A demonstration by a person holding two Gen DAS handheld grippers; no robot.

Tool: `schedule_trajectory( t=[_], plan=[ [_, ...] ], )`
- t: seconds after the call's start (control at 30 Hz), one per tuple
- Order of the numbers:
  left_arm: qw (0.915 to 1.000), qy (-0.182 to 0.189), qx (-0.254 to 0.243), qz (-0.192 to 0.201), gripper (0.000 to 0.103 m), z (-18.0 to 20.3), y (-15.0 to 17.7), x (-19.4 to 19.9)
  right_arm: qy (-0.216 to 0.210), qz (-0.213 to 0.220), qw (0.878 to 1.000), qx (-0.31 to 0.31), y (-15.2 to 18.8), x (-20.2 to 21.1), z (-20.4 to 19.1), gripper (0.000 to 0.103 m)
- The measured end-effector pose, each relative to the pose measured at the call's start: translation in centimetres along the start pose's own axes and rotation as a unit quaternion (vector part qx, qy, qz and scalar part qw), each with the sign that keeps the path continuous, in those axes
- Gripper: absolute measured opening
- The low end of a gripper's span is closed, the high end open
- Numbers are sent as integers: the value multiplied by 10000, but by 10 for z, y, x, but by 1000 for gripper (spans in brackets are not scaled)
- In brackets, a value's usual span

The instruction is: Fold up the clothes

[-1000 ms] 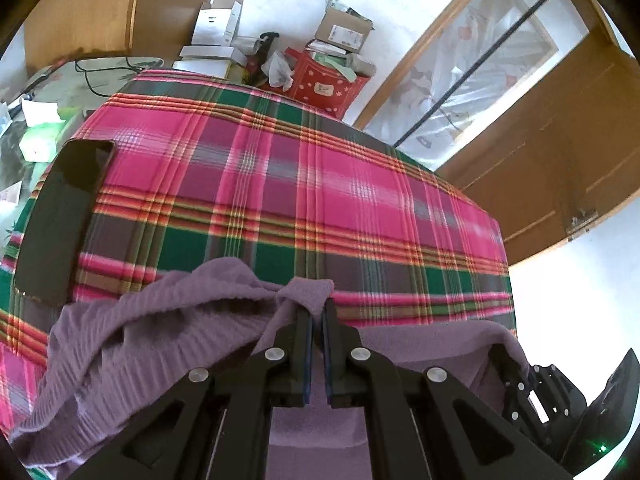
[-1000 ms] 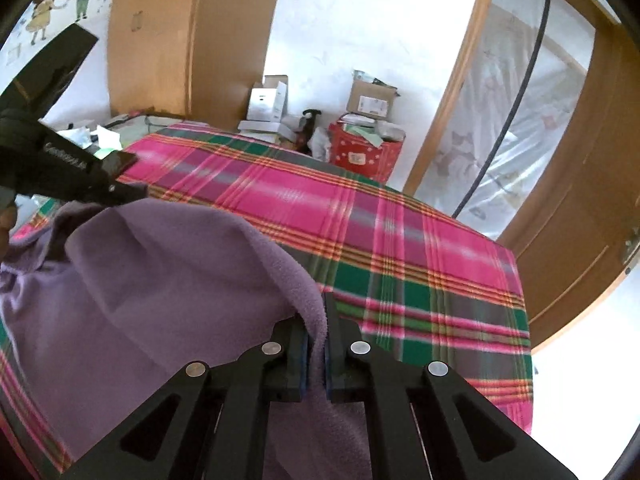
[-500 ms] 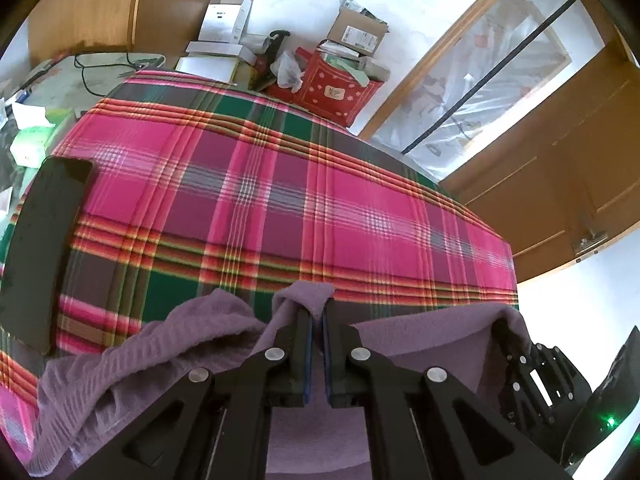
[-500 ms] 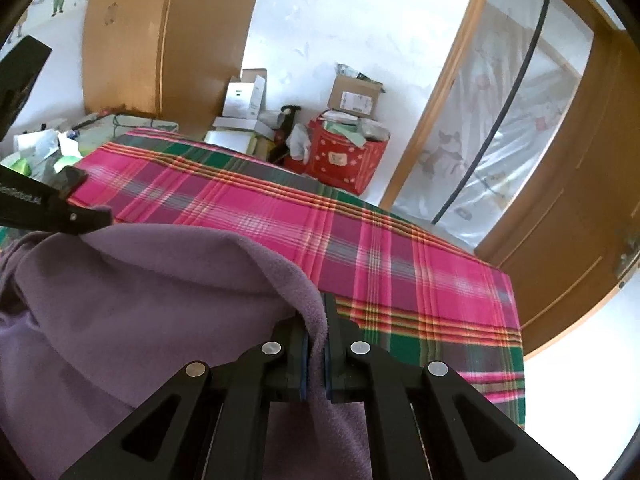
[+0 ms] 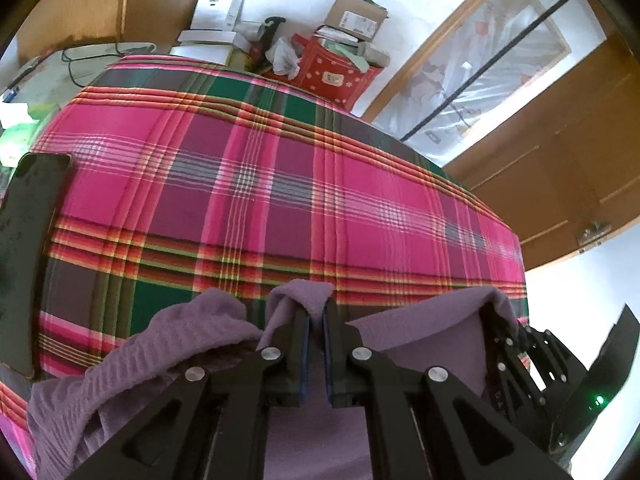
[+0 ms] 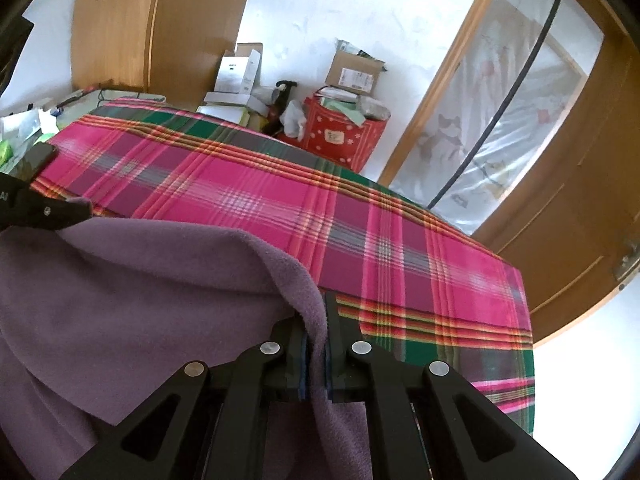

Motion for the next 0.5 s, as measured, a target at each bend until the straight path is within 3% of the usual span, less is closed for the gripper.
schedule_trajectory(
  t=[0.1, 0.2, 0.5],
  plan=[
    [9999, 53, -137, 65, 10, 5, 4, 11, -32, -54, 9999, -95, 2, 4, 0, 8],
    [9994, 55, -274, 216, 17, 7, 8, 30, -141, -118, 9996, -219, 2, 11, 2, 18],
    [9975, 106, -375, 590, 22, -11, 40, 106, -233, 176, 9992, -276, 11, 65, 4, 27]
  ],
)
Point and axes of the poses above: each gripper's, at about its wrist camera, not at the fingertips, and x roughly against the way its jaws point, z to its right, y to its underside, the point moved 3 cm from there along -x, roughly the way its jaws point, and after that the axes turned 5 degrees about y, right-handed, at the moved point
